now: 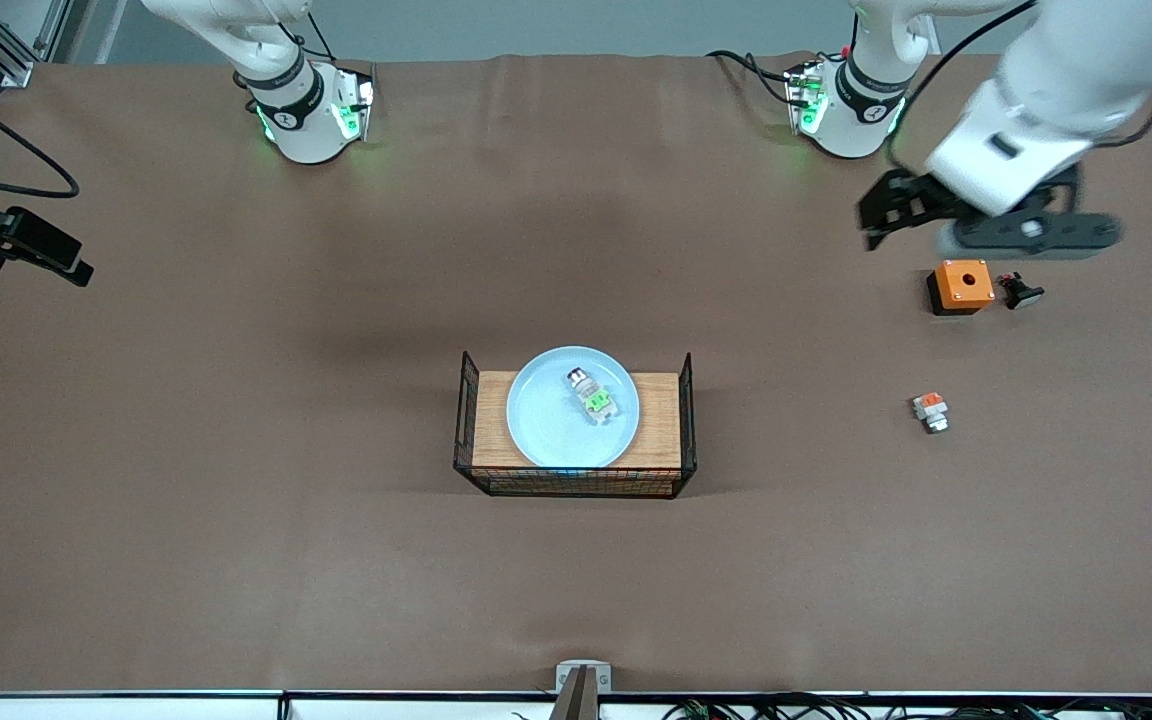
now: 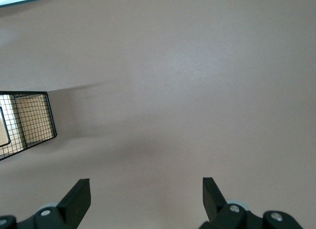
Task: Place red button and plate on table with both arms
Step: 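Move the left gripper over the tray toward the green button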
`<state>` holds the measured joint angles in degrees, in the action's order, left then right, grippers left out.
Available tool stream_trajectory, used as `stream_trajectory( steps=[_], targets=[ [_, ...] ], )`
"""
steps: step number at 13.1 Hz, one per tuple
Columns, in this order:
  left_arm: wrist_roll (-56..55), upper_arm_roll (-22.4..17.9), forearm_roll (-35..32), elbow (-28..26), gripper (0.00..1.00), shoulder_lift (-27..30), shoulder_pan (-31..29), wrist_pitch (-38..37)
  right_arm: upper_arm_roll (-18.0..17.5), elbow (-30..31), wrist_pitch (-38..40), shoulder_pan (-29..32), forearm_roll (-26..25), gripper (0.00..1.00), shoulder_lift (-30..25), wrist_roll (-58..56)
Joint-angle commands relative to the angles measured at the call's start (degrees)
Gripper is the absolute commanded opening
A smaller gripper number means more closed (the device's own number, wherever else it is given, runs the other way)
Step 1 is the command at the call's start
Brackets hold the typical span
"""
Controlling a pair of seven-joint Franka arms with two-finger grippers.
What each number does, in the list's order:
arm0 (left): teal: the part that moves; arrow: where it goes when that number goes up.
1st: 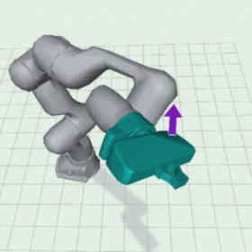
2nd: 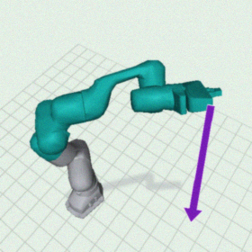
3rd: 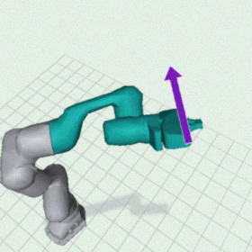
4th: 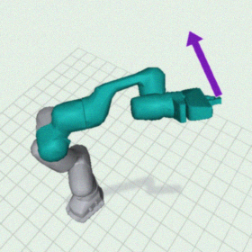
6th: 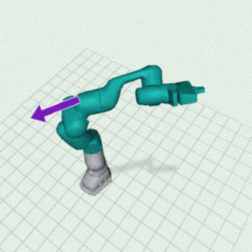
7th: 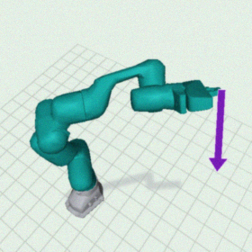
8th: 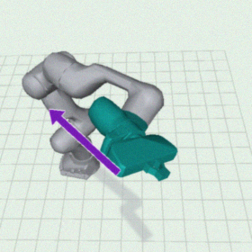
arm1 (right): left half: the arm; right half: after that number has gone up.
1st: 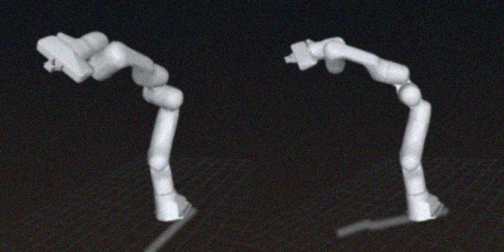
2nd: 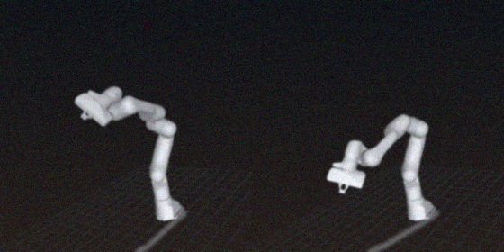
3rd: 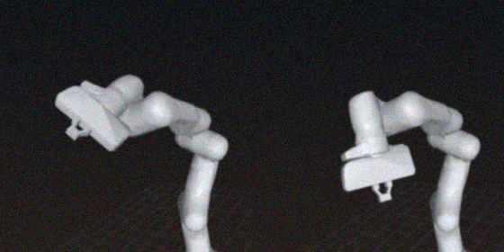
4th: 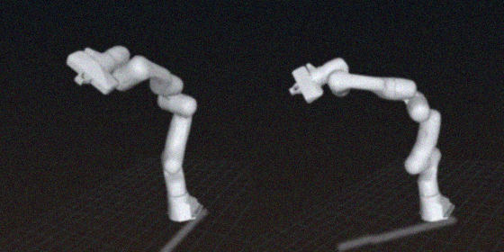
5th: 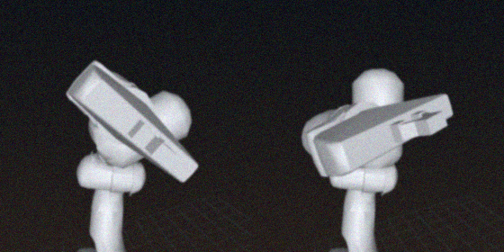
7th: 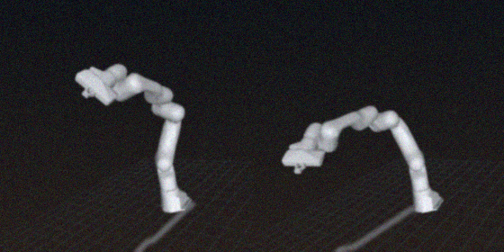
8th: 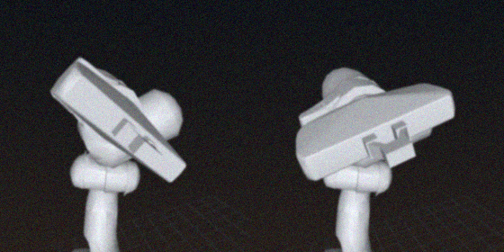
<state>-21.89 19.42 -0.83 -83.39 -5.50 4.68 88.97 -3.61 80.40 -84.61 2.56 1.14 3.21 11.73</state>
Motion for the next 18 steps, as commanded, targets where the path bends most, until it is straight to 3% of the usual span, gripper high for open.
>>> stream_trajectory(
  steps=[1,4,6,8,10,13,15,17,18],
  targets=[
    [-5.16,0.53,-0.4,6.04,1.0,-8.1,5.49,4.16,-0.78,-0.42,0.15,0.17,0.0,1.0,0.21,0.04],
    [-13.15,0.0,-0.58,7.53,1.0,-13.9,12.35,13.75,-0.78,-0.42,-0.2,-1.14,0.09,1.0,0.3,0.13],
    [-24.79,-0.78,-3.46,11.38,1.0,-19.78,18.05,16.4,-0.78,-0.42,-0.81,-1.41,0.44,1.0,0.39,0.05],
    [-36.06,-3.15,-4.71,12.55,1.0,-24.1,22.98,23.66,-0.78,-0.34,-0.47,-2.02,0.35,1.0,0.39,0.04],
    [-43.55,-8.32,-4.71,12.55,1.0,-27.35,28.69,28.87,-0.78,-0.34,0.5,-5.0,-0.78,0.98,0.3,0.39],
    [-47.88,-17.37,-4.62,12.63,1.0,-30.79,36.69,29.42,-0.87,-0.34,1.21,-8.43,-1.23,0.98,0.22,7.49],
    [-52.0,-18.45,-4.54,12.63,0.98,-32.54,37.33,29.59,-0.87,-0.34,1.29,-12.64,-3.41,0.98,0.3,13.19],
    [-57.45,-18.46,-4.54,12.63,0.94,-33.52,37.16,31.43,-0.87,0.36,2.34,-18.61,-11.05,0.98,0.48,17.08],
    [-58.69,-18.54,-4.54,12.63,0.89,-33.69,37.16,31.44,-0.87,0.37,2.17,-19.42,-10.03,0.96,0.83,18.92]
  ],
)
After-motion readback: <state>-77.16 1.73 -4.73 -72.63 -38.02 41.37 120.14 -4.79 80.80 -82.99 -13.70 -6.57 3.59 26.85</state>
